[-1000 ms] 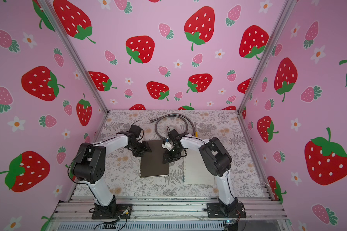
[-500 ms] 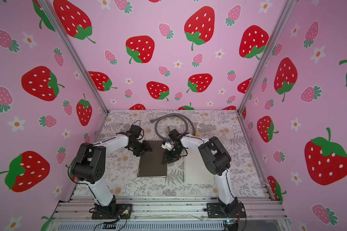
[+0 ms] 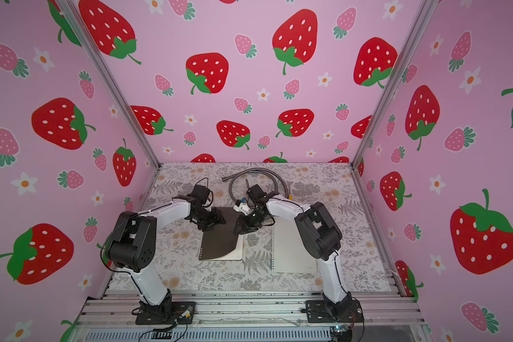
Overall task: Tear off pages from different notebooks
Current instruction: Open the notebook at the center of the board.
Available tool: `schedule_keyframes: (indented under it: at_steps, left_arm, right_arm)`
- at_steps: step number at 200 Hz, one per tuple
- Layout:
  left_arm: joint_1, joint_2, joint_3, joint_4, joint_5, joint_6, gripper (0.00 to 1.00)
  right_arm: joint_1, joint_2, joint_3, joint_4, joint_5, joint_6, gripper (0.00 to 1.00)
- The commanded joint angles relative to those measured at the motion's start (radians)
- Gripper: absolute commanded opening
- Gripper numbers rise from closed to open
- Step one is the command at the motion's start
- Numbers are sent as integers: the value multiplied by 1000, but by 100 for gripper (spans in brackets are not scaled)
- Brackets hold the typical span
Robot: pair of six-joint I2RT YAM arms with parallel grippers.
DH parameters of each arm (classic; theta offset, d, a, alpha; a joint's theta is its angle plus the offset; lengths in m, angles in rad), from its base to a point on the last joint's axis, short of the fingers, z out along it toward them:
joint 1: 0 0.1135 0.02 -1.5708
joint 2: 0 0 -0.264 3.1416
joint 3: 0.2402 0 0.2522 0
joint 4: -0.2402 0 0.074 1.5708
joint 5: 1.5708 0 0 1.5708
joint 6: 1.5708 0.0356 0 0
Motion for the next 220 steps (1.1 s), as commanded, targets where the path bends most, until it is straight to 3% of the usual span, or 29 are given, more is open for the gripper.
schedule_keyframes:
  at_steps: [1,150,163,190,220]
  left_arm:
    - [-9,27,-25,-23,17,-5,63]
    - [-9,27,-25,-8,38,-5,63]
    - [-9,25,-25,-8,38,-4,63]
    - [-8,17,-23,6,66,-2,63]
    - [12,-40,-26,73,189,-36,68]
  right_arm:
    - [8,-11,41,50,-34,6,43]
    - [15,124,162,-89,58,-18,38]
    - [16,124,153,-90,68,-22,30]
    - [16,117,132,-80,107,-30,0]
    - [22,63,94,-44,205,-53,0]
